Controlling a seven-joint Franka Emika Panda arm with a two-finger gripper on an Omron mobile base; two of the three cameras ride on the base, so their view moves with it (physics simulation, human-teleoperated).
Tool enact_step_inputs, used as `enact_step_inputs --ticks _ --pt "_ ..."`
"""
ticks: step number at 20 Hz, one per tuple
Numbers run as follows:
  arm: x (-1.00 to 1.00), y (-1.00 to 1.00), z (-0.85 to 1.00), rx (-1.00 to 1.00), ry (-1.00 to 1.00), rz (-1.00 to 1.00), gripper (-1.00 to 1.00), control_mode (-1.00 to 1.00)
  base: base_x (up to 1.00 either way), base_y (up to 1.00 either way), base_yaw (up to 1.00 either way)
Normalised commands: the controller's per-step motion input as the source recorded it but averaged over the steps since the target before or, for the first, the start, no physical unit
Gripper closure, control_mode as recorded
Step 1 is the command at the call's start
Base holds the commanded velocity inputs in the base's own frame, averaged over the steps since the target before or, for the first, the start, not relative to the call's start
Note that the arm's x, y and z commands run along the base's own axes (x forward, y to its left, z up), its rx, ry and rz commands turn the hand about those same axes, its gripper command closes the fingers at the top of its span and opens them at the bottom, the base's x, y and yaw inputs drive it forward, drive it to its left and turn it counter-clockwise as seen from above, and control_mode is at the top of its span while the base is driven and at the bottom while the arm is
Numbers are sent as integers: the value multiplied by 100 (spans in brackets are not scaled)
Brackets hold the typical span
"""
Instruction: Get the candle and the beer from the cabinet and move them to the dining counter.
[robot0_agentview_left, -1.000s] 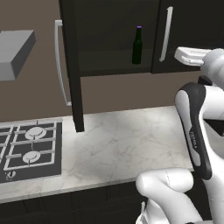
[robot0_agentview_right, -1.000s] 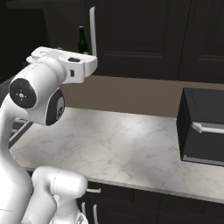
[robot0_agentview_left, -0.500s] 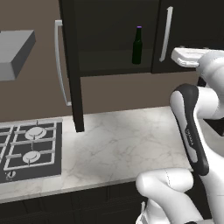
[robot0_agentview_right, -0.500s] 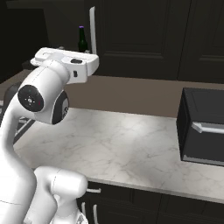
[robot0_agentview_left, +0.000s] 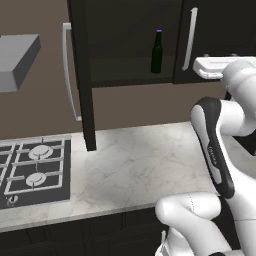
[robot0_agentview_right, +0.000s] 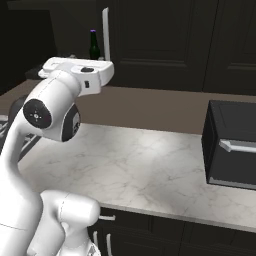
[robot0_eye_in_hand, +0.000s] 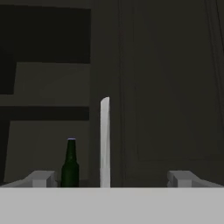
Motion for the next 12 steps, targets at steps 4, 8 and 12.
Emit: enact_step_inputs --ticks 4,8,12 --pt "33 6 0 -1 0 0 -100 -100 0 0 0" --pt "41 19 0 0 0 0 -100 -100 0 0 0" --pt "32 21 0 0 0 0 -100 -100 0 0 0"
